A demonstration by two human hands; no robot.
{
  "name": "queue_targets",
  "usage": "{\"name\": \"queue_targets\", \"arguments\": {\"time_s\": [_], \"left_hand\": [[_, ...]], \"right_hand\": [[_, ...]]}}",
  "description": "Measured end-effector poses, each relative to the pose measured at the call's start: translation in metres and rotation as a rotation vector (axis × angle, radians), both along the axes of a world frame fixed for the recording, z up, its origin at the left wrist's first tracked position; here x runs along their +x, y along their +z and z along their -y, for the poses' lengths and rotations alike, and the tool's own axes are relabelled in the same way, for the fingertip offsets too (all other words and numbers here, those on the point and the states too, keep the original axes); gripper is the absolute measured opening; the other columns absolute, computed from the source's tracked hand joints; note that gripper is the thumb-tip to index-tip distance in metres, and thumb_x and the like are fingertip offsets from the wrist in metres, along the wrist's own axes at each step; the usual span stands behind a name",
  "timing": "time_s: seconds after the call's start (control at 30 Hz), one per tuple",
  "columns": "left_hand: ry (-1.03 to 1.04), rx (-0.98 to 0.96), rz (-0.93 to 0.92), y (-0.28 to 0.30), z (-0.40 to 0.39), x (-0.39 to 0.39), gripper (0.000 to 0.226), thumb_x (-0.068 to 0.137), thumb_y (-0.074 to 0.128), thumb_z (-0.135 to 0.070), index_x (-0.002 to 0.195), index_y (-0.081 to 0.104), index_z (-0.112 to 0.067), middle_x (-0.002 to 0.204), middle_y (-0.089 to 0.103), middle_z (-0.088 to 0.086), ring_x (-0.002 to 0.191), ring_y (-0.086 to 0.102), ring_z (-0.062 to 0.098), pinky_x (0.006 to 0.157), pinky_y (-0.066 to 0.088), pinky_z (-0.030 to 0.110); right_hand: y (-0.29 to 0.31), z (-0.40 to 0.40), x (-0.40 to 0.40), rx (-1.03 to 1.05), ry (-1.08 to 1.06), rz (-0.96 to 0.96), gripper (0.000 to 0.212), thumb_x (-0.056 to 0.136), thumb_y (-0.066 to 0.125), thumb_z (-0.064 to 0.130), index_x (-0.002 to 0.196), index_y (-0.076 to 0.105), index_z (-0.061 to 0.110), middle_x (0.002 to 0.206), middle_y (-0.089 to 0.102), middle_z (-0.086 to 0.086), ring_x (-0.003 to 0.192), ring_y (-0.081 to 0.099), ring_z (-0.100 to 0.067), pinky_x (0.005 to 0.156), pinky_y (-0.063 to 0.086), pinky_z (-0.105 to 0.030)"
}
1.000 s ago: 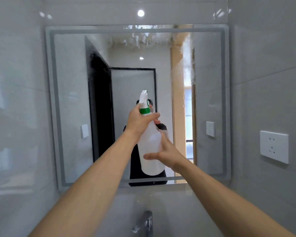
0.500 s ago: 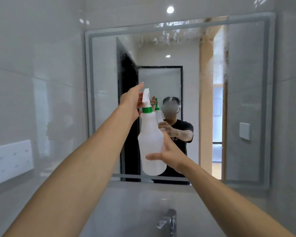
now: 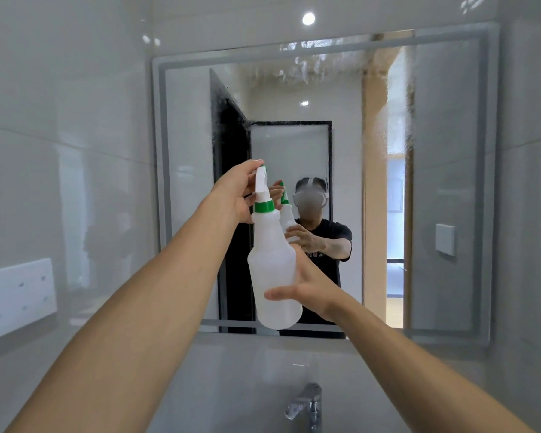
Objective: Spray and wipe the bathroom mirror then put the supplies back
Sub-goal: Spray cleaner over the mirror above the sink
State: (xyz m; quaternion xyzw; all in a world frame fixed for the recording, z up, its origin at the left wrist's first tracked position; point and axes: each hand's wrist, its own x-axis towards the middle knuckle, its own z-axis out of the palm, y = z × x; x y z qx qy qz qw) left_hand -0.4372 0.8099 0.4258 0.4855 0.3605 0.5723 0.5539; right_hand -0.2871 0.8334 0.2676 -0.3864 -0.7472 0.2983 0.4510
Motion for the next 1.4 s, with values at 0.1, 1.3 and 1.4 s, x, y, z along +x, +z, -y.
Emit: {"name": "queue_targets", "arguments": {"time_s": [0.1,1.3,1.4], "left_hand": [[-0.026,0.015,0.039,-0.001,-0.007,0.000,0.024,0.094,0.065,-0.029,0.083,0.063,-0.008,0.053,0.065,0.007,0.036,0.061,0.018,0.036,0.050,0.030],[0.454,0.588,-0.385,-0.072,-0.015,-0.073,0.043,0.077,0.084,-0.022,0.109,0.058,-0.014,0.102,0.065,0.007,0.087,0.063,0.018,0.079,0.055,0.037],[0.473,0.605,-0.393,-0.073,-0.015,-0.082,0.041,0.073,0.086,-0.022,0.103,0.060,-0.012,0.099,0.067,0.011,0.082,0.063,0.017,0.079,0.056,0.040]], "right_hand": [[0.000,0.003,0.002,0.000,0.012,-0.011,0.094,0.062,0.086,0.024,0.141,0.035,0.028,0.131,0.054,0.001,0.123,0.054,-0.017,0.104,0.048,-0.045],[0.015,-0.002,-0.079,-0.040,0.200,-0.017,0.076,0.067,0.085,0.019,0.128,0.042,0.033,0.131,0.055,-0.002,0.121,0.057,-0.017,0.106,0.047,-0.047],[0.010,-0.006,-0.089,-0.040,0.195,-0.026,0.078,0.064,0.087,0.023,0.128,0.042,0.031,0.128,0.058,-0.001,0.120,0.058,-0.019,0.105,0.047,-0.050]]}}
